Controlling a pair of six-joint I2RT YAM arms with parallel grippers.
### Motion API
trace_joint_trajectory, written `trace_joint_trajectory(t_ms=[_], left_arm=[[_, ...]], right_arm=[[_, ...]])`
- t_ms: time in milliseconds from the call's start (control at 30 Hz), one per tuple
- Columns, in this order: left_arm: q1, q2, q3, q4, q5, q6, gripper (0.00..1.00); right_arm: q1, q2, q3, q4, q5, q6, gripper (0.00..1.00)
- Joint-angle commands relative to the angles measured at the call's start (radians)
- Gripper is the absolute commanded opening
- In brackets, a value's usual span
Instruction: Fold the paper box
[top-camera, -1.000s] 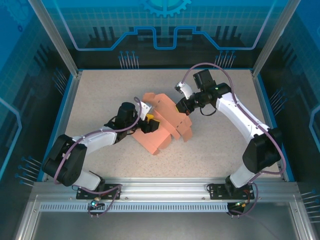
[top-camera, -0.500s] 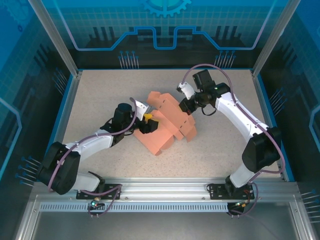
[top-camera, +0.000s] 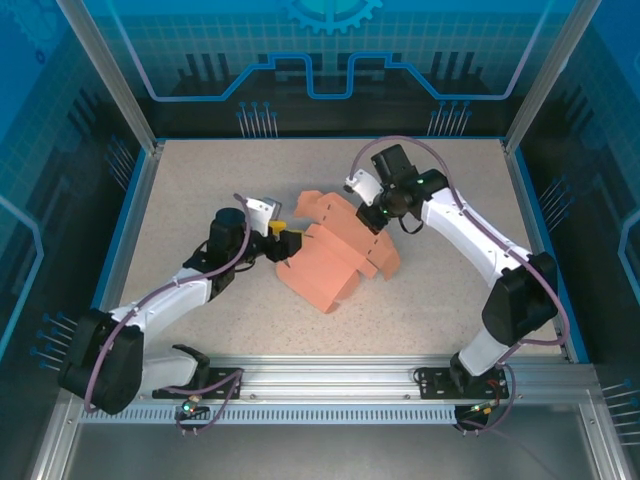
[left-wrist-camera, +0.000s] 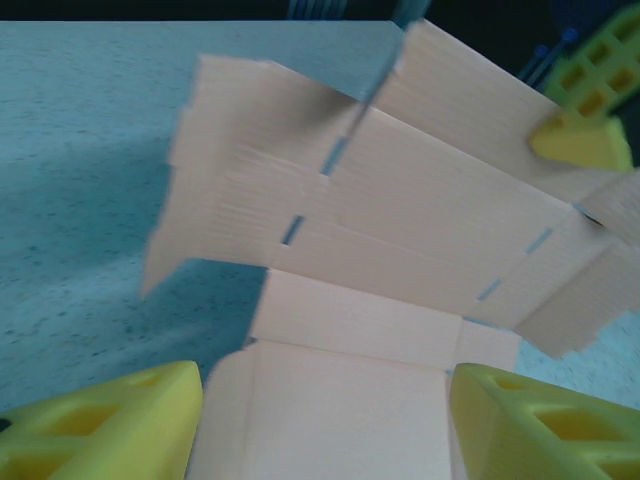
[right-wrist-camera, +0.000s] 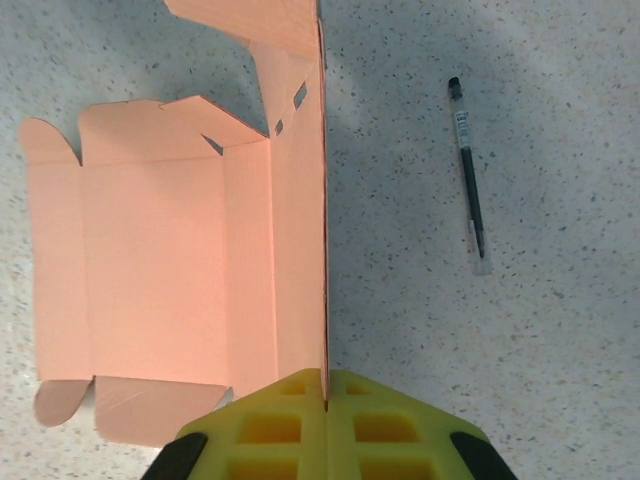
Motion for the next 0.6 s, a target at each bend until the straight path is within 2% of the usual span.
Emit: trace_joint_trajectory(t_ms=[0, 300, 567], left_arm=[[0.032, -0.039, -0.024, -0.013, -0.099, -0.071, 0.68], [0.084, -0.075, -0.059, -0.029, -0.213, -0.150, 0.70], [0.097, -0.088, -0.079, -0.014, -0.234, -0.178, 0.70]], right_arm=[[0.050, 0.012, -0.016, 0.024, 0.135, -0.073, 0.00], [0.181, 0.052, -0.073, 0.192, 0.451, -0.246, 0.00], [0.244, 0.076, -0.157, 0.362, 0.575, -0.385, 0.00]])
